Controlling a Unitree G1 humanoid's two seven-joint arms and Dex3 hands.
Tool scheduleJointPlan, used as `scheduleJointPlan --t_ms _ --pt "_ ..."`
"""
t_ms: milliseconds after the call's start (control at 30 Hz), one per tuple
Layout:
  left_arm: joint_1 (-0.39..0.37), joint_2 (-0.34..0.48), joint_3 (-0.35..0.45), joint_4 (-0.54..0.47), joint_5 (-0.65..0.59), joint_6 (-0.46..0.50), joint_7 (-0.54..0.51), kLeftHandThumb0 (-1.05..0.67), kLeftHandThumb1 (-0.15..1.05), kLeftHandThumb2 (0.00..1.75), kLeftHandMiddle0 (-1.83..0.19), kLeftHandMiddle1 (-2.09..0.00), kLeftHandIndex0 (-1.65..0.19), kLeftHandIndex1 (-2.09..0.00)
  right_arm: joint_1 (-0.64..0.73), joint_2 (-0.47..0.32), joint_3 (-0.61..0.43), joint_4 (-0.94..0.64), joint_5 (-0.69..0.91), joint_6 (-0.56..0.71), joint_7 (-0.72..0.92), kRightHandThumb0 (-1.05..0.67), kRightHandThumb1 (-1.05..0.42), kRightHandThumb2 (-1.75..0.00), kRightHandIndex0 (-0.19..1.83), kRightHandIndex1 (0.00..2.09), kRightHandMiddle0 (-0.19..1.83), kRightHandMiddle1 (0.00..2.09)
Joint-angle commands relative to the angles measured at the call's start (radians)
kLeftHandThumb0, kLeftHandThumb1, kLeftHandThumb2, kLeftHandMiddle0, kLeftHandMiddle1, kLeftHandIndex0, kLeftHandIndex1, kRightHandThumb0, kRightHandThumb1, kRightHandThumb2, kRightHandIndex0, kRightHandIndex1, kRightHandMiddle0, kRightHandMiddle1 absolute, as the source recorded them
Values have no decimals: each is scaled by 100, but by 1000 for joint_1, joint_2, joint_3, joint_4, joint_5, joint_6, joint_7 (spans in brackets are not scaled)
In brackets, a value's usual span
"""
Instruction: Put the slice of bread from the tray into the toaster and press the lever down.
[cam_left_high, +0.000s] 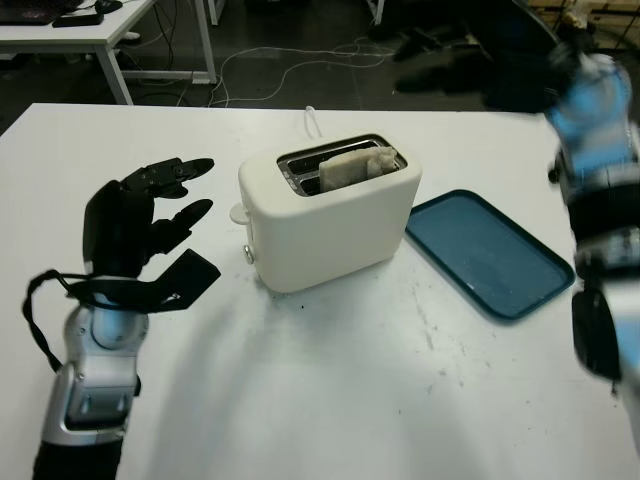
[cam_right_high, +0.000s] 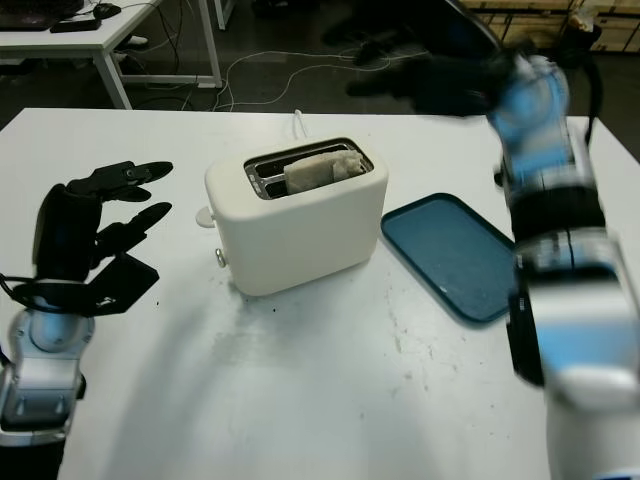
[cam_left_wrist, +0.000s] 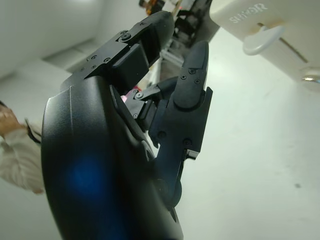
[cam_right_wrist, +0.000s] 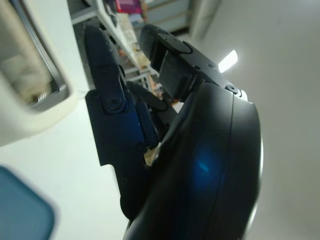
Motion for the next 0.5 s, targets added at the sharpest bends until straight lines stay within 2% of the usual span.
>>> scheduleJointPlan --t_ms 0,167,467 --pt "-35 36 6 4 -3 -21 -25 -22 82 0 -73 -88 -97 -9 85 20 -18 -55 18 -2 -41 -44 -87 -1 85 26 85 1" --pt "-81 90 5 30 -5 -47 -67 -22 76 0 -77 -87 -101 -10 262 84 -74 -136 111 6 -81 -36 -87 0 89 21 84 1" --pt "-141 158 0 99 -19 -135 -104 -15 66 0 -90 -82 -109 -12 500 148 -135 -263 103 -78 -216 -23 -90 0 95 18 89 3"
